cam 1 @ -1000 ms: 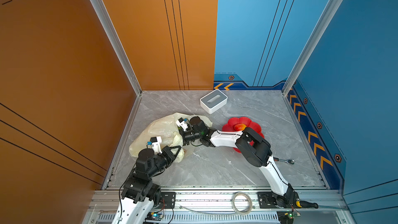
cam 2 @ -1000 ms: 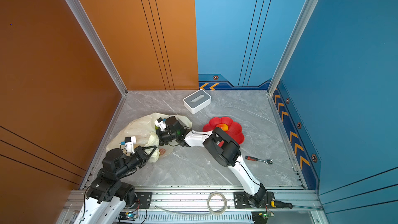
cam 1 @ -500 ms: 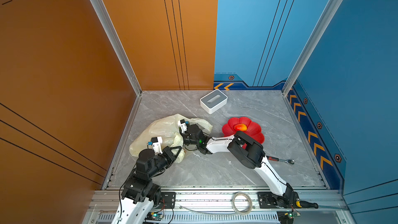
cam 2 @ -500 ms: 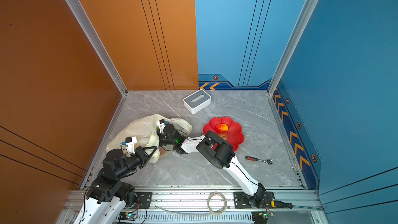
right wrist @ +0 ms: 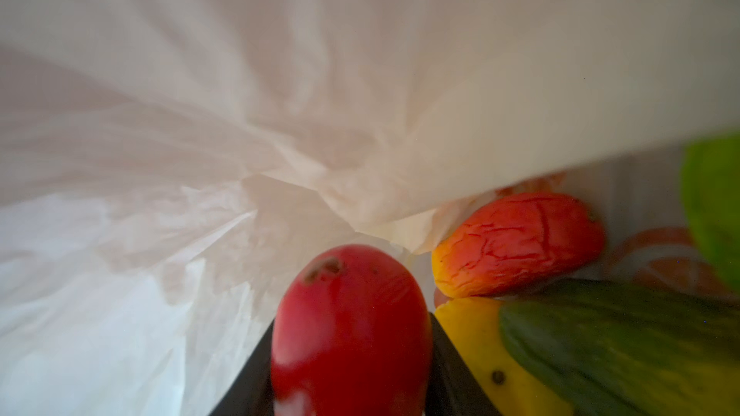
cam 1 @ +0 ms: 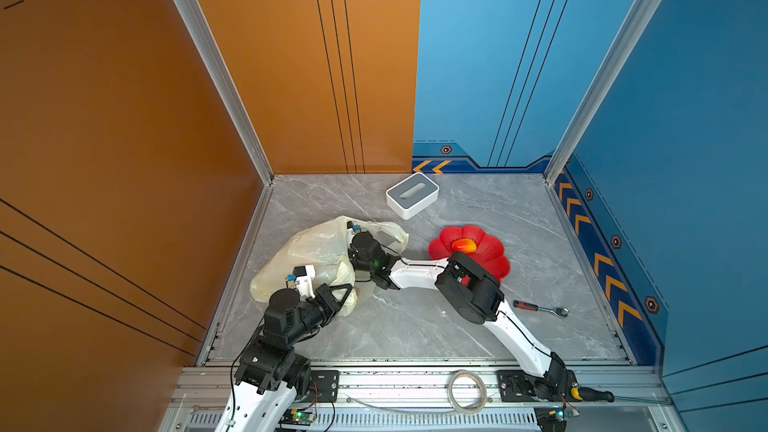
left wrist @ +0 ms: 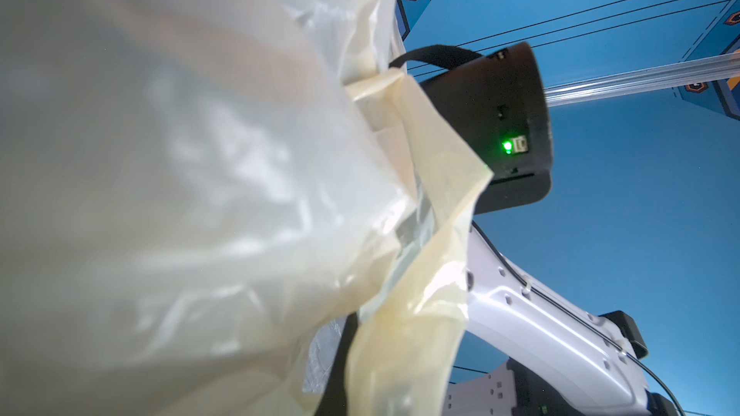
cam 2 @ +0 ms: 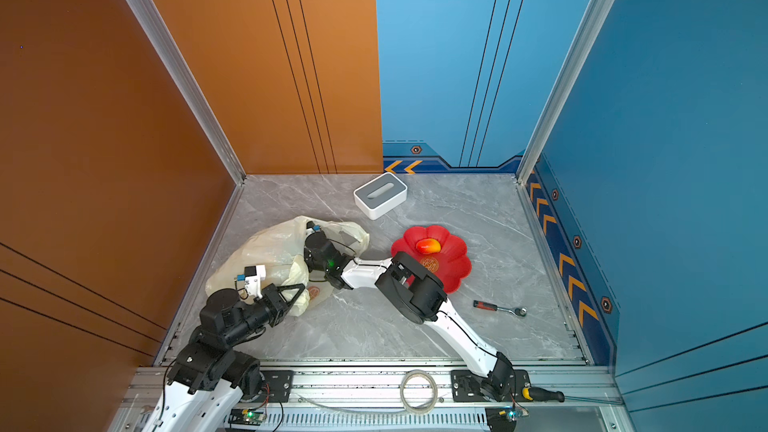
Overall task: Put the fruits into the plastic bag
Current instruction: 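Lower the red mango into the bag and open the right gripper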
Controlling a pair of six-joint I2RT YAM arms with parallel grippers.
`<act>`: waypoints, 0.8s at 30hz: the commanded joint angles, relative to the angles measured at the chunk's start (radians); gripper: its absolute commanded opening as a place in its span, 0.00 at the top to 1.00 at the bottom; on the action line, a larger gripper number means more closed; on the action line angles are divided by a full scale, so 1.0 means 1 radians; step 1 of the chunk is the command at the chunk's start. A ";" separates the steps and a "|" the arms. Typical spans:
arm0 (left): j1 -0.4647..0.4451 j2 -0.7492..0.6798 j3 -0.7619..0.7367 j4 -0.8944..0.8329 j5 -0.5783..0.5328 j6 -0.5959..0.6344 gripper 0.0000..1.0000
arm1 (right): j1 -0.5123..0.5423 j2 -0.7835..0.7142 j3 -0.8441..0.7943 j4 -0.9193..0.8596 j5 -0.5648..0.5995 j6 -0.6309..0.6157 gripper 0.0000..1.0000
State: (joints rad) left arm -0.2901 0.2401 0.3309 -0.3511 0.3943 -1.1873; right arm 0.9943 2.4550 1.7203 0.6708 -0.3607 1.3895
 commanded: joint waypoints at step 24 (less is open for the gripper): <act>-0.006 -0.006 -0.026 0.058 0.001 -0.012 1.00 | -0.016 0.020 0.099 -0.177 -0.039 -0.106 0.12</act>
State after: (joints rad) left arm -0.2901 0.2371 0.3161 -0.3103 0.3943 -1.1984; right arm 0.9829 2.4870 1.7992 0.5297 -0.3740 1.3102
